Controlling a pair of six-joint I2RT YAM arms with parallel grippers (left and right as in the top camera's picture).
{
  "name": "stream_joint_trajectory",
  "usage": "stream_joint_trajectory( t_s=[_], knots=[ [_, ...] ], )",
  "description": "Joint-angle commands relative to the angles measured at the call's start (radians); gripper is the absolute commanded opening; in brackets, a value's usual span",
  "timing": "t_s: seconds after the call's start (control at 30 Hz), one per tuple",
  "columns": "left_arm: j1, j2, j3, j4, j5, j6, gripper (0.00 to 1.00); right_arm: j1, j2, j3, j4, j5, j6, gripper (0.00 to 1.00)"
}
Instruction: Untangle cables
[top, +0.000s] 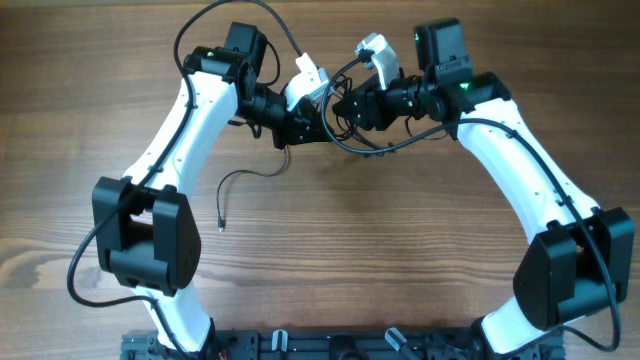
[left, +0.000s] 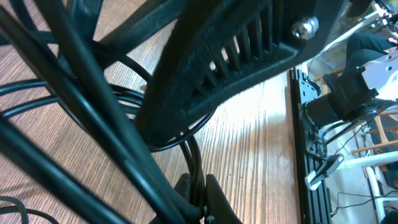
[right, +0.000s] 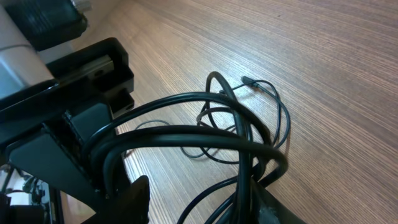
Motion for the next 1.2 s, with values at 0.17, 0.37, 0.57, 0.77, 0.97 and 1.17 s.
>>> stream_joint_trajectory(
  t_s=[0.17,0.37,0.57,0.77,0.97,1.17],
  knots=[
    [0.005,-0.030,0.012,0.010,0.015,0.022,0.04,0.006,0.015,-0.017,-0.031,0.003,0.002,0.47],
    [0.005,-0.030,0.012,0.011,0.016,0.022,0.04,0.006,0.016,-0.017,0.003,0.050,0.003,0.49],
    [0.005,-0.030,0.012,0.011,0.019,0.022,0.04,0.016,0.016,-0.017,0.008,0.043,0.006,0.50],
    [0.005,-0.030,0.012,0.014,0.027,0.022,0.04,0.059,0.016,-0.017,-0.015,0.047,0.006,0.49],
    [0.005,-0.030,0.012,0.014,0.027,0.022,0.04,0.064,0.016,-0.017,-0.015,0.107,0.003,0.49],
    [0.005,-0.030,0.012,0.013,0.027,0.021,0.04,0.064,0.016,-0.017,0.045,0.224,-0.002,0.52]
  ],
)
